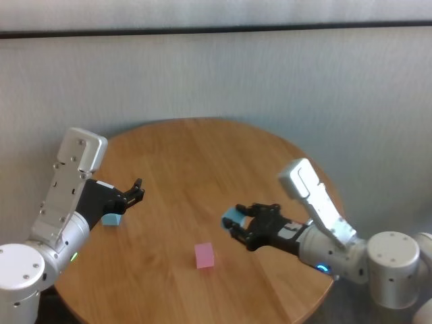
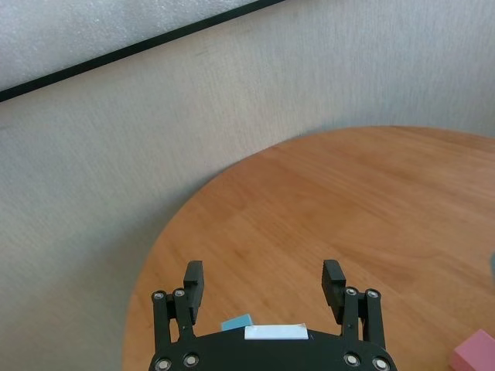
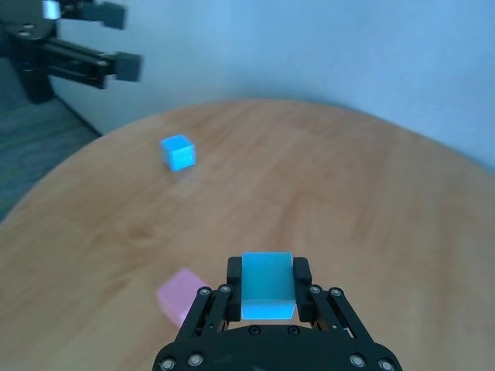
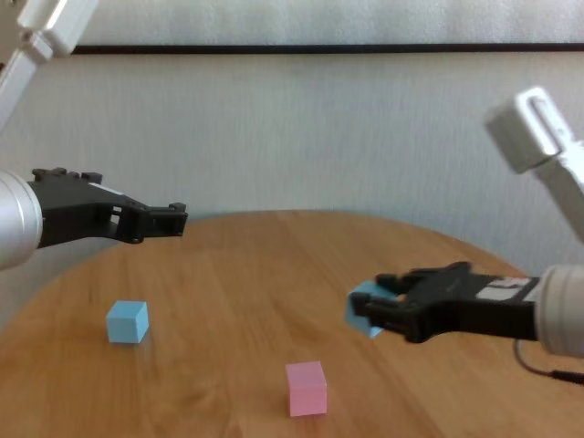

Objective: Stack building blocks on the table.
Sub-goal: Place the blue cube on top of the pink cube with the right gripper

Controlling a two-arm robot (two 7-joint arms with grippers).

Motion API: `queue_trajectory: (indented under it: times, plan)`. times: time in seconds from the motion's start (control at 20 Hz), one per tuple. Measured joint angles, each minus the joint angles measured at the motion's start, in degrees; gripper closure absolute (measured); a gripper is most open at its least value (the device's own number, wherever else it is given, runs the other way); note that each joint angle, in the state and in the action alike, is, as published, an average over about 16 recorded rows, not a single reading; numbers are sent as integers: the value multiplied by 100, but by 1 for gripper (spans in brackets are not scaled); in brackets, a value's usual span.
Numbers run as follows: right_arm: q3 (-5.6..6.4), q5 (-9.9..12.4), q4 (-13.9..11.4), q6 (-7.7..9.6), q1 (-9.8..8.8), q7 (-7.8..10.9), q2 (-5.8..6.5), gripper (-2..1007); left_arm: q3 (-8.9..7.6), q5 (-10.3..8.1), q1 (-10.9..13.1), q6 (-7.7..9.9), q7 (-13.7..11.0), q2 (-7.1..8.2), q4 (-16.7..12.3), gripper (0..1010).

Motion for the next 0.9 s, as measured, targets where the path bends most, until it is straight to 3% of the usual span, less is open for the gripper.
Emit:
queue_trajectory:
  times: [0.4, 0.9]
  plan:
    - [-223, -86, -128, 350, 84, -25, -227, 637, 0, 0, 0, 0, 0, 0, 0, 10]
    - [-313, -98, -275, 712, 80, -95, -348, 637, 0, 0, 0, 0, 0, 0, 0, 10]
